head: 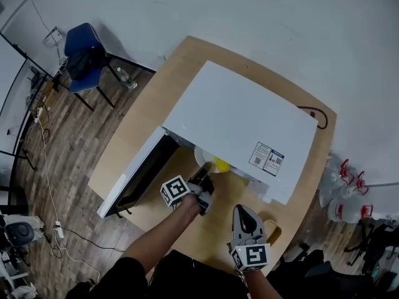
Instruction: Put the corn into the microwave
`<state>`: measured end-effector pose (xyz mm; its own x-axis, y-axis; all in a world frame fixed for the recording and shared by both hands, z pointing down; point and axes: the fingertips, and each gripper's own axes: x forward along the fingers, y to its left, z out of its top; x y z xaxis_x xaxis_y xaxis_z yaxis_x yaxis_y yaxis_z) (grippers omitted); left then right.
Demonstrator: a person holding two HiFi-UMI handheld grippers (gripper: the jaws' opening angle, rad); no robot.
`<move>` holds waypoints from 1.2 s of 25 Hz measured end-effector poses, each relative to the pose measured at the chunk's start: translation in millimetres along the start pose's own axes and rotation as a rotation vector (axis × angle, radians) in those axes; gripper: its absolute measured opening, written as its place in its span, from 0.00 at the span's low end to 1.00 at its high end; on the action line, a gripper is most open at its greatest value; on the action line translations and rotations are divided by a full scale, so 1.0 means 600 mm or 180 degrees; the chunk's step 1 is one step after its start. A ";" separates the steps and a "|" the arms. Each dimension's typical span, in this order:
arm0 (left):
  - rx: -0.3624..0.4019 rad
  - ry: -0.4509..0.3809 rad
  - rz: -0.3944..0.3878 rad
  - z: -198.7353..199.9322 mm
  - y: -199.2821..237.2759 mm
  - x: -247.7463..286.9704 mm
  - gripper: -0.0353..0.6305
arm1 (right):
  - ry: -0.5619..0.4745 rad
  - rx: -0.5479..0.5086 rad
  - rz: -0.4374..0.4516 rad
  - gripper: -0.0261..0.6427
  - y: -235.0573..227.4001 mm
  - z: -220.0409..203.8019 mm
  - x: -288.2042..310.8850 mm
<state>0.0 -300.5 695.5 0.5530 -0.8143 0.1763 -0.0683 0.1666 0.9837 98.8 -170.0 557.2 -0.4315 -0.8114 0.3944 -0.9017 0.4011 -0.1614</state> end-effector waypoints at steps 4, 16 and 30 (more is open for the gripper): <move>-0.0002 0.0025 0.0032 0.001 0.009 0.017 0.11 | 0.0014 0.0006 -0.0015 0.13 -0.005 -0.006 -0.006; -0.0154 0.0007 0.0098 0.005 0.011 0.045 0.11 | 0.0004 -0.0019 -0.0042 0.13 -0.022 -0.008 -0.019; -0.0219 -0.0050 0.0251 0.014 0.025 0.072 0.10 | 0.0016 0.0010 -0.0014 0.13 0.002 -0.004 -0.022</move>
<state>16.1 -337.7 718.3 0.5349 -0.8058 0.2541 -0.0535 0.2678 0.9620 103.7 -157.9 554.2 -0.4273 -0.8110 0.3996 -0.9037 0.3961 -0.1626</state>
